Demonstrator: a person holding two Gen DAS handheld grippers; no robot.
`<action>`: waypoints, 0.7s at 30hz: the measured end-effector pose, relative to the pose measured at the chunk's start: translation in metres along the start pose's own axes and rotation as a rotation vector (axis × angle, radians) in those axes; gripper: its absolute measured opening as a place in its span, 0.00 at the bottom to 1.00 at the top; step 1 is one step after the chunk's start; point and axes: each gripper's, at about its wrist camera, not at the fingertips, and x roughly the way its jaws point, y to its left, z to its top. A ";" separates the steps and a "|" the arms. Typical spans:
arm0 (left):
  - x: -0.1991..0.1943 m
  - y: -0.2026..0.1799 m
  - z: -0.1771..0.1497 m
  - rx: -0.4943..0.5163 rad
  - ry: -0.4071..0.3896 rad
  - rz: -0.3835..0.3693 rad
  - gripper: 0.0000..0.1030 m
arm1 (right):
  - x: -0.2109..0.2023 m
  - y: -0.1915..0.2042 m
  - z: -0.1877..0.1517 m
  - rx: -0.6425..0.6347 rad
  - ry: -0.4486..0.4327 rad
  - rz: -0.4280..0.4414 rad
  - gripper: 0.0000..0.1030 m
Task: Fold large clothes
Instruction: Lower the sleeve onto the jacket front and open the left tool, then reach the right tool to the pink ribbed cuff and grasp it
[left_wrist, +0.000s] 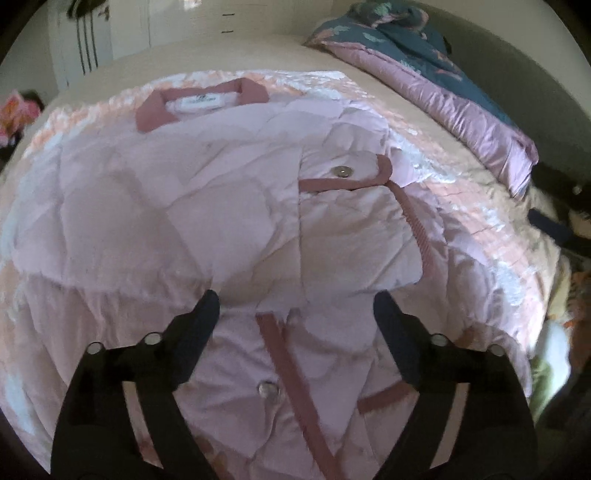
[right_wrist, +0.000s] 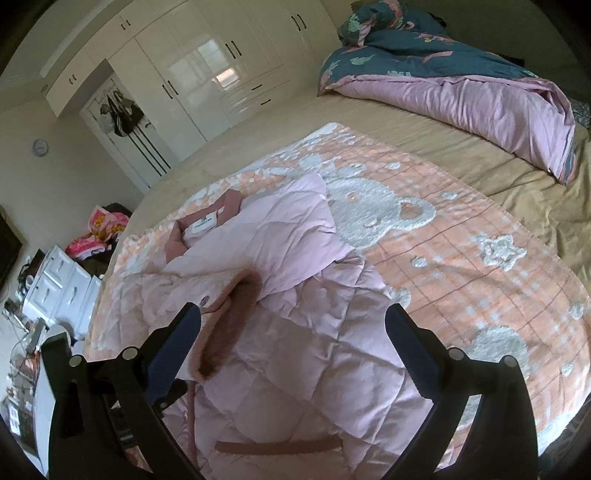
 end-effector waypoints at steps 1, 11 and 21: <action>-0.005 0.005 -0.001 -0.024 -0.008 -0.014 0.77 | 0.001 0.002 -0.001 -0.002 0.001 0.001 0.96; -0.041 0.045 -0.001 -0.149 -0.071 0.047 0.91 | 0.018 0.029 -0.013 -0.032 0.061 0.068 0.96; -0.076 0.093 -0.002 -0.214 -0.149 0.173 0.91 | 0.066 0.056 -0.045 -0.028 0.174 0.129 0.96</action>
